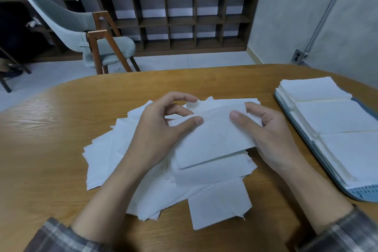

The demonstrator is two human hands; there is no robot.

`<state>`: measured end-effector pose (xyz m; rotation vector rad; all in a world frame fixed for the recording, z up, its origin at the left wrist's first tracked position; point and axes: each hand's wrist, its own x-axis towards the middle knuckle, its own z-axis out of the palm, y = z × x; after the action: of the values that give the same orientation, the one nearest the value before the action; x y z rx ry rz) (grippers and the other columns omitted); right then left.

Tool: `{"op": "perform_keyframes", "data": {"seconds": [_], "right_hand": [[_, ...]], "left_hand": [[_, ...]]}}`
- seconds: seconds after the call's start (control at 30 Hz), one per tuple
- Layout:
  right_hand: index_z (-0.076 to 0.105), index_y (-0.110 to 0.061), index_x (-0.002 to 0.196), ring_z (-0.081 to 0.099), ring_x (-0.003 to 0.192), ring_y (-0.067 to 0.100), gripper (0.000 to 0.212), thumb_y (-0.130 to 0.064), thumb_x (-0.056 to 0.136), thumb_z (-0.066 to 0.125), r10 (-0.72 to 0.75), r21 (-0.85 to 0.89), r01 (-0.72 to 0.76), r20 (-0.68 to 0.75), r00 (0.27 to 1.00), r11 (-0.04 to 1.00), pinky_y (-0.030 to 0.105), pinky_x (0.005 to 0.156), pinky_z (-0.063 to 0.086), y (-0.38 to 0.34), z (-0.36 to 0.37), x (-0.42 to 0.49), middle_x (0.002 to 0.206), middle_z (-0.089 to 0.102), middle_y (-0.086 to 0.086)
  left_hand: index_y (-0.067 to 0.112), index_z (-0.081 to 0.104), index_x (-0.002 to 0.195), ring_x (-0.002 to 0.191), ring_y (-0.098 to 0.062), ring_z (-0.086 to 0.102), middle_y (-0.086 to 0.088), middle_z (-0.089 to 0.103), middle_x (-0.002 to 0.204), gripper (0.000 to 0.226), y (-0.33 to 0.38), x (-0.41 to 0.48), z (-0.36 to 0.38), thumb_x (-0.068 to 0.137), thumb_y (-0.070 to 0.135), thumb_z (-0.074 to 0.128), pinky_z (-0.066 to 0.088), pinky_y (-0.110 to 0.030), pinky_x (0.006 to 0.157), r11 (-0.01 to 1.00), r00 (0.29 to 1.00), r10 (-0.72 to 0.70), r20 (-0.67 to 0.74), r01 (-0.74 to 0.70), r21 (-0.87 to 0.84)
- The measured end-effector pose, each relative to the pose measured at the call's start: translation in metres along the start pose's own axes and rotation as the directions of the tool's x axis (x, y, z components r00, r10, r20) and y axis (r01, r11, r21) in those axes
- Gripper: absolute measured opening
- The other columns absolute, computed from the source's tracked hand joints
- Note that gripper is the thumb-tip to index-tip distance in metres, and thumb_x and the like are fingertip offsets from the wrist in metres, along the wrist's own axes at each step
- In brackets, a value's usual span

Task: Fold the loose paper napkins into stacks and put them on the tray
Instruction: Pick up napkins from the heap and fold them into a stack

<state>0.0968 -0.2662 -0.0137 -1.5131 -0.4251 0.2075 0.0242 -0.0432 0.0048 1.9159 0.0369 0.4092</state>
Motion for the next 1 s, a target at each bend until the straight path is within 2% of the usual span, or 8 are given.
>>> {"op": "perform_keyframes", "data": {"seconds": [0.17, 0.3, 0.5, 0.57, 0.63, 0.8, 0.9, 1.0], "right_hand": [[0.078, -0.011, 0.109, 0.078, 0.089, 0.018, 0.027, -0.029, 0.089, 0.072, 0.050, -0.003, -0.050, 0.046, 0.998, 0.999, 0.023, 0.068, 0.057, 0.000, 0.006, -0.002, 0.101, 0.082, 0.004], [0.079, -0.012, 0.102, 0.077, 0.081, 0.012, 0.023, -0.030, 0.091, 0.071, 0.047, -0.023, -0.047, 0.000, 0.999, 0.999, 0.020, 0.063, 0.055, 0.001, 0.009, -0.002, 0.093, 0.082, 0.002], [0.078, -0.015, 0.107, 0.078, 0.092, 0.019, 0.025, -0.032, 0.092, 0.070, 0.043, -0.029, -0.044, -0.025, 0.999, 0.999, 0.028, 0.071, 0.062, 0.001, 0.006, -0.002, 0.101, 0.082, 0.002], [0.078, -0.016, 0.108, 0.078, 0.095, 0.020, 0.025, -0.033, 0.091, 0.070, 0.049, -0.027, -0.050, -0.031, 0.998, 0.998, 0.035, 0.077, 0.063, 0.001, 0.006, -0.002, 0.102, 0.081, 0.002], [0.078, -0.017, 0.108, 0.078, 0.096, 0.019, 0.025, -0.034, 0.091, 0.070, 0.045, -0.038, -0.047, -0.043, 0.998, 0.998, 0.037, 0.079, 0.061, 0.001, 0.006, -0.002, 0.103, 0.081, 0.001], [0.076, -0.017, 0.108, 0.077, 0.092, 0.011, 0.020, -0.030, 0.095, 0.069, 0.024, -0.037, -0.025, -0.045, 0.999, 0.999, 0.021, 0.068, 0.058, 0.001, 0.007, -0.002, 0.100, 0.081, -0.004], [0.071, -0.024, 0.120, 0.075, 0.091, 0.008, 0.024, -0.025, 0.096, 0.070, -0.019, -0.059, 0.016, -0.048, 0.999, 0.998, 0.020, 0.066, 0.056, 0.001, 0.007, -0.001, 0.104, 0.079, -0.007], [0.050, -0.047, 0.141, 0.074, 0.097, 0.014, 0.060, -0.023, 0.093, 0.076, -0.065, -0.081, 0.067, 0.028, 0.998, 0.994, 0.026, 0.070, 0.060, 0.001, 0.005, 0.000, 0.129, 0.068, -0.010]], "left_hand": [[0.033, 0.074, 0.106, 0.064, -0.001, 0.056, 0.006, 0.078, 0.082, 0.029, 0.000, -0.002, 0.008, 0.083, 0.024, 0.090, 0.039, -0.023, 0.058, 0.999, 0.999, 0.009, -0.049, -0.011, -0.045], [0.033, 0.074, 0.104, 0.079, -0.009, 0.066, 0.008, 0.077, 0.082, 0.028, -0.004, -0.004, 0.015, 0.082, 0.024, 0.091, 0.046, -0.030, 0.066, 0.999, 0.996, 0.011, -0.088, -0.015, -0.049], [0.027, 0.075, 0.103, 0.111, 0.001, 0.065, 0.017, 0.071, 0.115, 0.018, -0.007, -0.002, 0.012, 0.087, 0.030, 0.084, 0.045, -0.009, 0.081, 0.998, 0.992, 0.056, -0.110, -0.053, 0.034], [0.017, 0.076, 0.099, 0.091, 0.002, 0.068, 0.014, 0.076, 0.107, 0.010, -0.006, -0.001, 0.011, 0.091, 0.020, 0.081, 0.043, -0.009, 0.069, 0.996, 0.999, 0.023, -0.045, -0.027, -0.084], [0.014, 0.077, 0.093, 0.058, -0.009, 0.050, 0.011, 0.078, 0.100, 0.005, -0.007, 0.000, 0.012, 0.091, 0.017, 0.081, 0.037, -0.011, 0.057, 0.990, 0.999, 0.005, -0.049, -0.012, -0.140], [0.019, 0.079, 0.088, 0.054, -0.013, 0.030, 0.011, 0.079, 0.095, 0.006, -0.011, -0.001, 0.016, 0.088, 0.021, 0.085, 0.033, -0.017, 0.053, 0.994, 0.991, 0.015, -0.130, -0.029, -0.101], [0.021, 0.079, 0.086, 0.054, -0.006, 0.046, 0.016, 0.078, 0.093, 0.007, -0.013, -0.002, 0.018, 0.088, 0.020, 0.085, 0.036, -0.014, 0.055, 0.998, 0.984, 0.052, -0.168, -0.058, -0.028], [0.020, 0.078, 0.086, 0.089, -0.001, 0.071, 0.020, 0.076, 0.090, 0.008, -0.015, -0.003, 0.020, 0.088, 0.016, 0.085, 0.042, -0.011, 0.064, 0.994, 0.975, 0.102, -0.198, -0.093, 0.057]]}}
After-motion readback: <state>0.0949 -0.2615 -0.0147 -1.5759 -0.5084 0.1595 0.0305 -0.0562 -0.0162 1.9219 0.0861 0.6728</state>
